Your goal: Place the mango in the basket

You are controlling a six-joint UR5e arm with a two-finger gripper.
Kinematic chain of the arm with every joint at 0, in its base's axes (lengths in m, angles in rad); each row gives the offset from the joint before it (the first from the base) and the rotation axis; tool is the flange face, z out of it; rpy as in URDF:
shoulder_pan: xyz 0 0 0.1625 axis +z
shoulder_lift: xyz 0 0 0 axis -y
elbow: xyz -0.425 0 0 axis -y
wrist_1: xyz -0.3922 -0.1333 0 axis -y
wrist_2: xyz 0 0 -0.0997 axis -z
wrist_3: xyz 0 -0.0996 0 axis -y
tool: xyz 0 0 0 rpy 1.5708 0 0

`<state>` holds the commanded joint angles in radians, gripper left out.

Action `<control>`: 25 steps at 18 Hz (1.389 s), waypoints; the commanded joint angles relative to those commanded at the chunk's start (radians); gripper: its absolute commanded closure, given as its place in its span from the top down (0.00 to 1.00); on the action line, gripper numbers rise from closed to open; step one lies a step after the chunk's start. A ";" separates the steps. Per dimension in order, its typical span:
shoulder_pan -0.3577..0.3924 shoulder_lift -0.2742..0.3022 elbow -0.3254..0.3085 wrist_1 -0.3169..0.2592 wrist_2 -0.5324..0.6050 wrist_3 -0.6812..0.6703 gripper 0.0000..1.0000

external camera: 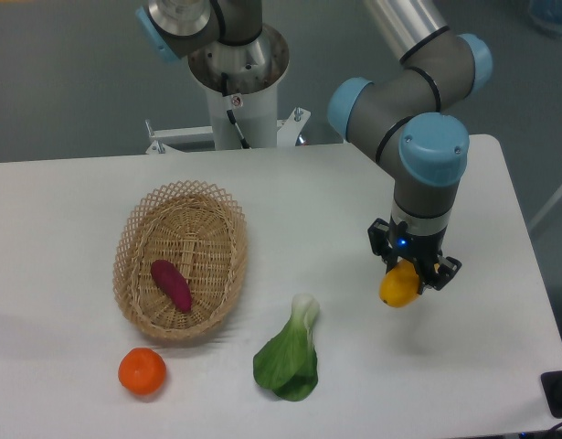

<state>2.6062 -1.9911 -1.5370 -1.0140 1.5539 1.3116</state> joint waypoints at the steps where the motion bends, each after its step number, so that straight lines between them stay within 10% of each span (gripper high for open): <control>1: 0.000 0.000 0.000 -0.002 0.000 0.000 0.45; 15: 0.009 0.003 0.003 -0.008 -0.054 -0.009 0.45; 25: -0.080 0.052 -0.106 -0.003 -0.089 -0.066 0.44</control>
<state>2.5267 -1.9390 -1.6427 -1.0170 1.4650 1.2456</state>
